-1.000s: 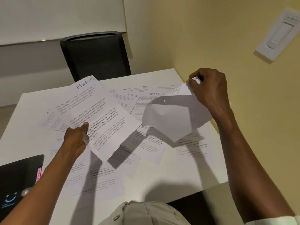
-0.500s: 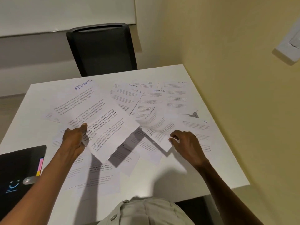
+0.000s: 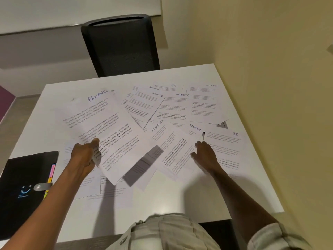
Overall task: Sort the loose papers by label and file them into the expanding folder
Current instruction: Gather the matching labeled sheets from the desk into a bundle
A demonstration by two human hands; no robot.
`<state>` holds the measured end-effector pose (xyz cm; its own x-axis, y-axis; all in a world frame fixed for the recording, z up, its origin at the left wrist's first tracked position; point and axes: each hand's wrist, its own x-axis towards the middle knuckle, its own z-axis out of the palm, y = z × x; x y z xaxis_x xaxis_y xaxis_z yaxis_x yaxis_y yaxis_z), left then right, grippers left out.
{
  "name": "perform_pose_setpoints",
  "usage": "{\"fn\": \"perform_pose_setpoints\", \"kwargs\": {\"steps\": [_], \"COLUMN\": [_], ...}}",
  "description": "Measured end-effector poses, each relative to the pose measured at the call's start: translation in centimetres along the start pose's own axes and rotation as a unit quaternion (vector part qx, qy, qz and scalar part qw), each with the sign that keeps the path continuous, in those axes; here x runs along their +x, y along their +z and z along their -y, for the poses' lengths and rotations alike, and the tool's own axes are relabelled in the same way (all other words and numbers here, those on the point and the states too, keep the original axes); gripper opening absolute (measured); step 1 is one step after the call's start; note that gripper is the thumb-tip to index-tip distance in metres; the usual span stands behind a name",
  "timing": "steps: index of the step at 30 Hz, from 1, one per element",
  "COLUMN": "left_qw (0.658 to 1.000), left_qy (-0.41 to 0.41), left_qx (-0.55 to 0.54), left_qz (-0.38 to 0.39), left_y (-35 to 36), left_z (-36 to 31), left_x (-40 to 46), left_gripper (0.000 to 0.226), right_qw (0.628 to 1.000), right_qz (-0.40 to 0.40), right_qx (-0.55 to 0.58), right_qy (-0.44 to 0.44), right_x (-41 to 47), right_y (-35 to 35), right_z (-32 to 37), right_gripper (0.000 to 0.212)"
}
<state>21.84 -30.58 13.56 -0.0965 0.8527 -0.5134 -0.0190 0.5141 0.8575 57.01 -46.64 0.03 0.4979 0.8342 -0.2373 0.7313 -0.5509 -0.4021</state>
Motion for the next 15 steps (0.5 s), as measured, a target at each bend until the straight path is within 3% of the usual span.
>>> {"fn": "perform_pose_setpoints", "kwargs": {"steps": [5, 10, 15], "left_qw": [1.000, 0.999, 0.998], "left_qy": [-0.003, -0.007, 0.003], "left_qx": [0.011, 0.038, 0.059], "left_qz": [-0.005, -0.017, -0.026], "left_y": [-0.4, -0.1, 0.3], "left_z": [1.4, 2.4, 3.6], "left_x": [-0.1, -0.8, -1.8], "left_gripper": [0.027, 0.013, 0.014], "right_qw": [0.997, 0.986, 0.989], "right_qz": [-0.007, -0.010, 0.031], "right_qx": [-0.072, -0.164, -0.131], "right_qy": [0.010, 0.035, 0.065], "right_x": [3.0, 3.8, 5.0], "right_y": [1.8, 2.2, 2.2], "right_z": [-0.4, -0.6, -0.5], "right_gripper": [0.075, 0.080, 0.084]}}
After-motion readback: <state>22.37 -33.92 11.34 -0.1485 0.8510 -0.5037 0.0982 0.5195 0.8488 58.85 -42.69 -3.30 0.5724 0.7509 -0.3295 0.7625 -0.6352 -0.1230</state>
